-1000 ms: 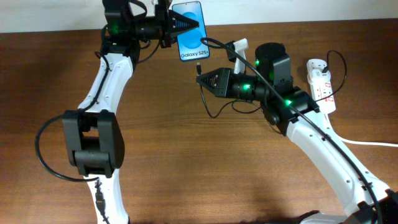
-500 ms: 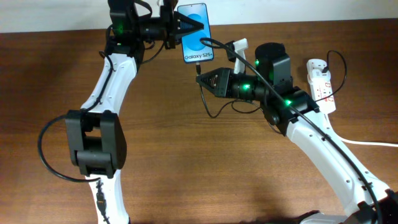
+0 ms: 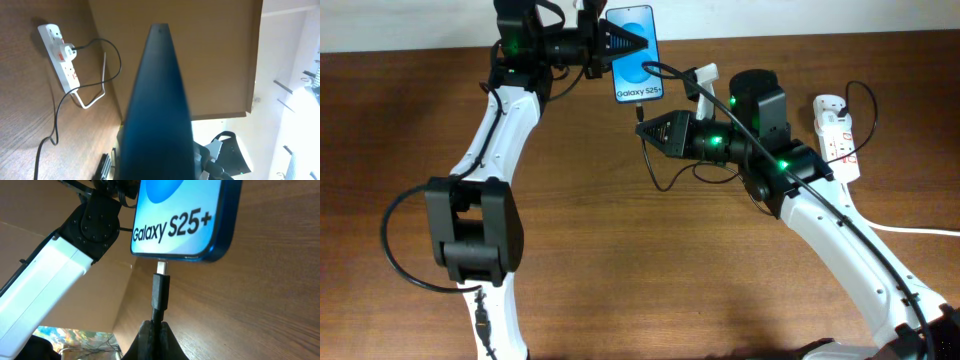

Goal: Plug charger to phone and switch on socket
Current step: 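Push the plug upward into the phone's bottom port with the right gripper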

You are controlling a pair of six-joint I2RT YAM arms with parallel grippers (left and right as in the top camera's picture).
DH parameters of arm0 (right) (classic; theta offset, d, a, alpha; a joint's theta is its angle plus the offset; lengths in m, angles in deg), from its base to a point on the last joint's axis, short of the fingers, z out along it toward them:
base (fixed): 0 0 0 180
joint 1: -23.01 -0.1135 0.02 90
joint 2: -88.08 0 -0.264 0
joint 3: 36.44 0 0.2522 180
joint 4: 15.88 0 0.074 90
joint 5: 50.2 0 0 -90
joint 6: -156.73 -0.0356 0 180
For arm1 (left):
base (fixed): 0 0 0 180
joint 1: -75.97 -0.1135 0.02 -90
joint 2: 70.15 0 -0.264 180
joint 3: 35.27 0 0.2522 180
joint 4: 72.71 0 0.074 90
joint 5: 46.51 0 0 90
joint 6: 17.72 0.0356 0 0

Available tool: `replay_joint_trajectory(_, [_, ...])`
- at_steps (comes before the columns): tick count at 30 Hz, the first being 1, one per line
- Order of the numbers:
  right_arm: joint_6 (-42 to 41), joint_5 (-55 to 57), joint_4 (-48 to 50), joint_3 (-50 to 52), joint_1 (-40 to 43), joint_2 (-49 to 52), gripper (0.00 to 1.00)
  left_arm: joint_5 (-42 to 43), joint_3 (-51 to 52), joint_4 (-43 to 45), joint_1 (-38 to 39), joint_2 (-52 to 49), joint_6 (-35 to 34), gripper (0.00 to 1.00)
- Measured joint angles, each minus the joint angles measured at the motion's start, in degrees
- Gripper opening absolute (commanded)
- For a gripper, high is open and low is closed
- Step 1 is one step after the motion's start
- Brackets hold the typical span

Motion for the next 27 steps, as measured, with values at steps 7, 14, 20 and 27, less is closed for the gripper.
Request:
replay_joint_trajectory(7, [0.00, 0.00, -0.13, 0.00, 0.00, 0.00, 0.04, -0.07, 0.00, 0.00, -0.42, 0.00, 0.57, 0.00])
replay_joint_trajectory(14, [0.07, 0.00, 1.03, 0.00, 0.00, 0.00, 0.04, -0.24, 0.00, 0.00, -0.42, 0.00, 0.61, 0.00])
replay_joint_trajectory(20, [0.46, 0.02, 1.14, 0.00, 0.00, 0.00, 0.04, -0.22, 0.00, 0.00, -0.42, 0.00, 0.59, 0.00])
replay_joint_trajectory(27, [1.31, 0.02, 0.68, 0.00, 0.00, 0.00, 0.04, -0.22, 0.00, 0.00, -0.42, 0.00, 0.59, 0.00])
